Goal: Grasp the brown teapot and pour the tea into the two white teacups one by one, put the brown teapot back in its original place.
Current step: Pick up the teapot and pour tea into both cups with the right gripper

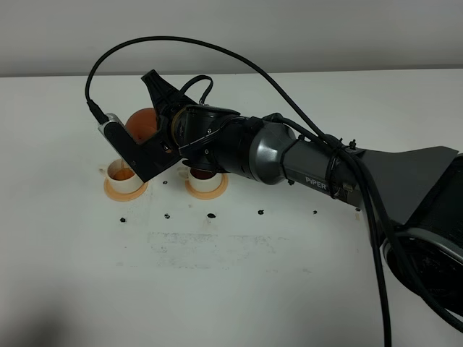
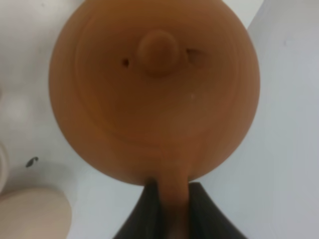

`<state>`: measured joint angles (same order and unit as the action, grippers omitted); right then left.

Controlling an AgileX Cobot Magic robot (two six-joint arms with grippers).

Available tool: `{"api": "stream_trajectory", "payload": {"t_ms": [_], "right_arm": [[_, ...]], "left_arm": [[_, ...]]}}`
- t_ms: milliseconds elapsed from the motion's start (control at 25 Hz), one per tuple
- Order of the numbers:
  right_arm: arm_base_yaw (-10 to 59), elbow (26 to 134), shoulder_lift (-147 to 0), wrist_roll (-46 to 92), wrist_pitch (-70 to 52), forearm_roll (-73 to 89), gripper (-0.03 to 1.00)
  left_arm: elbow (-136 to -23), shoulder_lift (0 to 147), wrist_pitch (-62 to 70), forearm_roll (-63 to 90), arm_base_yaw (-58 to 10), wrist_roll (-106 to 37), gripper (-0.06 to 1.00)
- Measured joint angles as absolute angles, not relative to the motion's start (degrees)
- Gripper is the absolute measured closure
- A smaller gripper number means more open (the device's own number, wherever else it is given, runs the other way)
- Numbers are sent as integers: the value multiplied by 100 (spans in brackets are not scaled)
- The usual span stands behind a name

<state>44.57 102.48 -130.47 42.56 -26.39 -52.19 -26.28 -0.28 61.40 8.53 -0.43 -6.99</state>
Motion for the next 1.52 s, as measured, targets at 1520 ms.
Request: {"api": "stream_trajectory", "payload": {"t_ms": [1520], "right_arm": [[4457,10248,-13047,4256,-2491,-5577,89]], "left_arm": [[-2628,-28,6140,853,-43,-699,78]]}}
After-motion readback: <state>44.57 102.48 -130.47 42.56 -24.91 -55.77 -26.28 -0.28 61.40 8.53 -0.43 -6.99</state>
